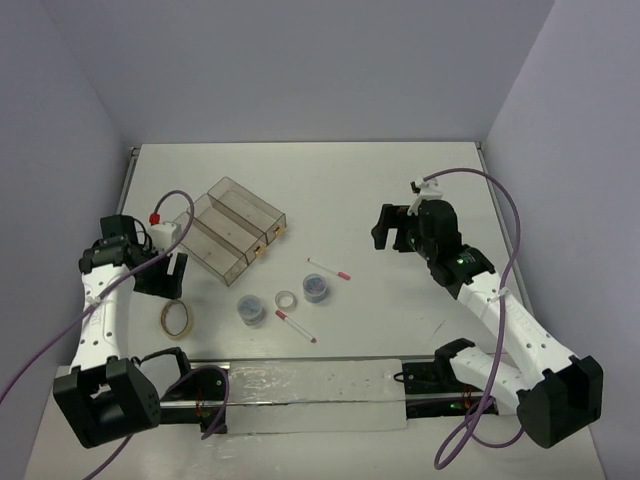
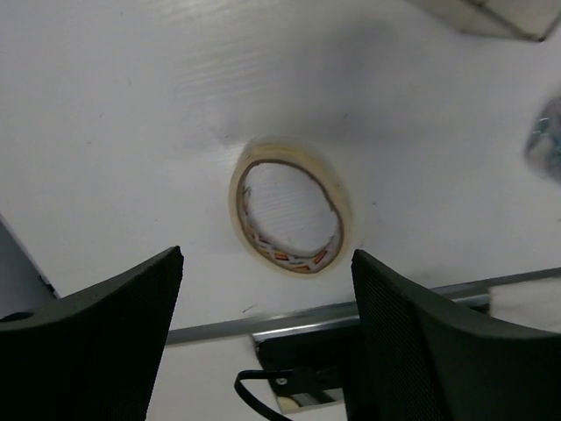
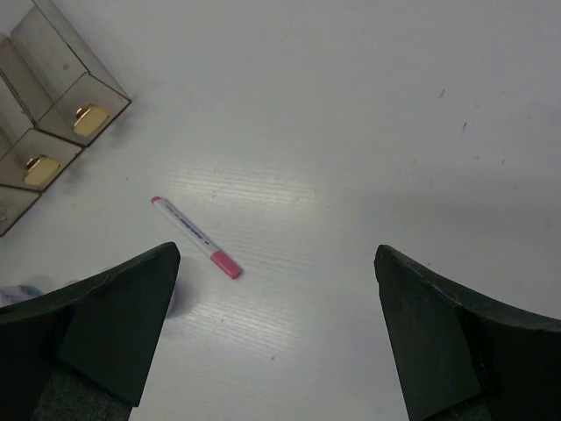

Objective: Sort the stationery into containers
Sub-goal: Pick up the stationery from the center of the board.

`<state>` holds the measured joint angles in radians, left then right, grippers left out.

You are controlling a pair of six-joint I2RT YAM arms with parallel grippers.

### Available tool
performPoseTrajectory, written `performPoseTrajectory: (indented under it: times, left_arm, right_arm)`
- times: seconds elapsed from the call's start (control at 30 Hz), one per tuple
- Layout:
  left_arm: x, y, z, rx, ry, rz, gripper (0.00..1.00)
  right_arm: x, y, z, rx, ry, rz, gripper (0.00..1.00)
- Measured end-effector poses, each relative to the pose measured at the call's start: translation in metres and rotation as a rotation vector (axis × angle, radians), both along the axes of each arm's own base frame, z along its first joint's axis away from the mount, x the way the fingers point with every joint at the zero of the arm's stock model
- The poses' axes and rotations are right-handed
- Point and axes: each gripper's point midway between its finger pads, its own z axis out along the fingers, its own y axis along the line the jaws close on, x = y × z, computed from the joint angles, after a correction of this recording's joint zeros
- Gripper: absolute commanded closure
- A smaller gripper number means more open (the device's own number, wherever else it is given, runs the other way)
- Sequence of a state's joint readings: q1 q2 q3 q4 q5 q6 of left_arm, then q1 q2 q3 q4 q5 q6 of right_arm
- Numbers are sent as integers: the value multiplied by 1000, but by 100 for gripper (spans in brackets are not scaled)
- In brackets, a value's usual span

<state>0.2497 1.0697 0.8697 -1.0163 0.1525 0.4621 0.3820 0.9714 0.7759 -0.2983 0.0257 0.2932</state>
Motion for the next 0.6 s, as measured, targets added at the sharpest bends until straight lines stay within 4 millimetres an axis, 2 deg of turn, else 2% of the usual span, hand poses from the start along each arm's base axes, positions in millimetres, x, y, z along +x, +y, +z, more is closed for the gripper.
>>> performPoseTrajectory:
  times: [0.17, 0.23, 0.4, 0.6]
  left_arm:
    - [-19, 16, -40, 84, 130, 9, 18]
    - [-18, 25, -50, 127, 146, 26, 20]
    - [3, 37, -63, 163, 129, 73, 21]
    - [21, 36, -73, 166, 100, 63, 23]
  right_arm:
    - [0, 0, -5, -7, 9, 6, 0]
    - [0, 2, -6, -7, 11, 12, 0]
    - [1, 4, -12, -9, 31, 27, 0]
    - [0, 5, -12, -10, 34, 29, 0]
